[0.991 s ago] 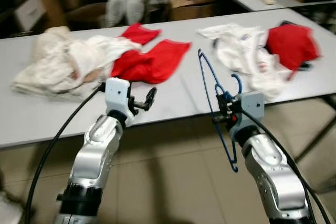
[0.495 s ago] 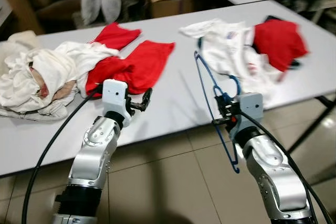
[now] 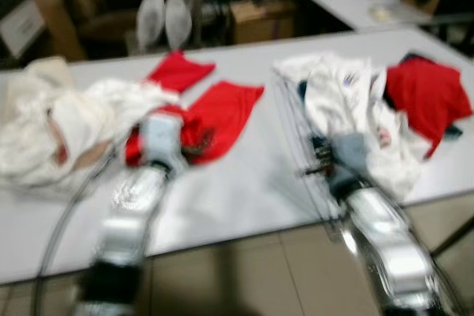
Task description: Hang hanger
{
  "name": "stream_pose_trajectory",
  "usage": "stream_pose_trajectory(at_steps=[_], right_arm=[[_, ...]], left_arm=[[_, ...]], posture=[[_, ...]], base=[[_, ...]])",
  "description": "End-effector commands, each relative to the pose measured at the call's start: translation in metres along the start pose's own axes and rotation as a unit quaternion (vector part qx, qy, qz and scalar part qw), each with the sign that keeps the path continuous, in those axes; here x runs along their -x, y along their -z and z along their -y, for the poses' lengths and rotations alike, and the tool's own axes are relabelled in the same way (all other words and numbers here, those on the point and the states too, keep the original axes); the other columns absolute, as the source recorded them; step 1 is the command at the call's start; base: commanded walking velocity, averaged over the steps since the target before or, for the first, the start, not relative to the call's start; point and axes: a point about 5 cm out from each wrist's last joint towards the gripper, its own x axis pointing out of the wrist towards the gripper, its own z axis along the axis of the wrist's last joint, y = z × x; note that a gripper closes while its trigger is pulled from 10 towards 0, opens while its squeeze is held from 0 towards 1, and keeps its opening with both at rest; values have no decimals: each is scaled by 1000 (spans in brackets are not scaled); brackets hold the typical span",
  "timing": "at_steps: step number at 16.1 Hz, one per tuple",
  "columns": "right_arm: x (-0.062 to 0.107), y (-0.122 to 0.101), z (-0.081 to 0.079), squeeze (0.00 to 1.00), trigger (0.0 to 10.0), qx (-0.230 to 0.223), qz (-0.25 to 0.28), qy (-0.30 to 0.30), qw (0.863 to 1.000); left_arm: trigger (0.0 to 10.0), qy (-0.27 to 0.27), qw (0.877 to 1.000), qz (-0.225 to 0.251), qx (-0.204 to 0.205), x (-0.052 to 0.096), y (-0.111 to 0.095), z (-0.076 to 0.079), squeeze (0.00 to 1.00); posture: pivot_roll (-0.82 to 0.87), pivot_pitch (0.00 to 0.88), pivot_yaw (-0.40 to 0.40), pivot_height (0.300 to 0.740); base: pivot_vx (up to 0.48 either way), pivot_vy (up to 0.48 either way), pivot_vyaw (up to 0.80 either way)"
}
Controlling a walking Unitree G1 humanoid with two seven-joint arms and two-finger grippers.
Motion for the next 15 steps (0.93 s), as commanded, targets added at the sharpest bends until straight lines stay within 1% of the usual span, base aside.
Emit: stream_pose_trajectory(at_steps=[1, 3, 4, 5, 6, 7, 9, 10, 11, 12, 14, 15], right_arm=[[2, -4, 10, 0, 10000, 7, 9, 14, 1000], [1, -4, 11, 0, 10000, 10, 10, 14, 1000], [1, -4, 10, 0, 10000, 10, 11, 15, 1000], [1, -4, 9, 0, 10000, 10, 10, 15, 1000], [1, -4, 9, 0, 10000, 10, 10, 15, 1000], [1, -4, 9, 0, 10000, 9, 10, 15, 1000], [0, -3, 9, 0, 10000, 7, 11, 18, 1000], [0, -3, 8, 0, 10000, 7, 11, 18, 1000], [0, -3, 8, 0, 10000, 7, 11, 18, 1000], [-1, -2, 6, 0, 10000, 7, 10, 15, 1000], [-1, -3, 5, 0, 10000, 11, 10, 12, 1000], [0, -3, 6, 0, 10000, 12, 10, 13, 1000]], left_arm=[[10000, 14, 1000, 1, -8, -4, -2, 8, 0], [10000, 9, 999, -21, -35, -3, 5, 4, 0], [10000, 1, 999, -35, -39, -3, 9, 1, 0], [5333, 4, 998, -50, -36, -4, 12, -1, 0], [4000, 12, 997, -59, -39, -4, 14, -1, 0], [0, 16, 997, -65, -40, -3, 15, -1, 0], [0, -9, 994, -89, -59, -5, 23, -6, 0], [1804, -6, 994, -89, -58, -8, 26, -5, 0], [2392, -1, 994, -88, -59, -11, 29, -4, 0], [2588, 12, 995, -86, -50, -17, 33, -2, 0], [2275, 21, 996, -84, -34, -24, 36, -2, 0], [2353, 17, 996, -87, -31, -27, 36, -4, 0]], posture=[[-196, 0, 67, 740], [-196, 0, 69, 740], [-196, 0, 70, 740], [-196, 0, 73, 740], [-196, 0, 73, 740], [-195, 0, 79, 740], [-192, 0, 84, 740], [-189, 0, 82, 740], [-190, 0, 80, 740], [-192, 0, 80, 740], [-203, 0, 83, 740], [-209, 0, 86, 740]], base=[[0, 0, 0], [0, 0, 0], [0, 0, 0], [0, 0, 0], [0, 0, 0], [0, 0, 0], [0, 0, 0], [0, 0, 0], [0, 0, 0], [0, 0, 0], [0, 0, 0], [0, 0, 0]])
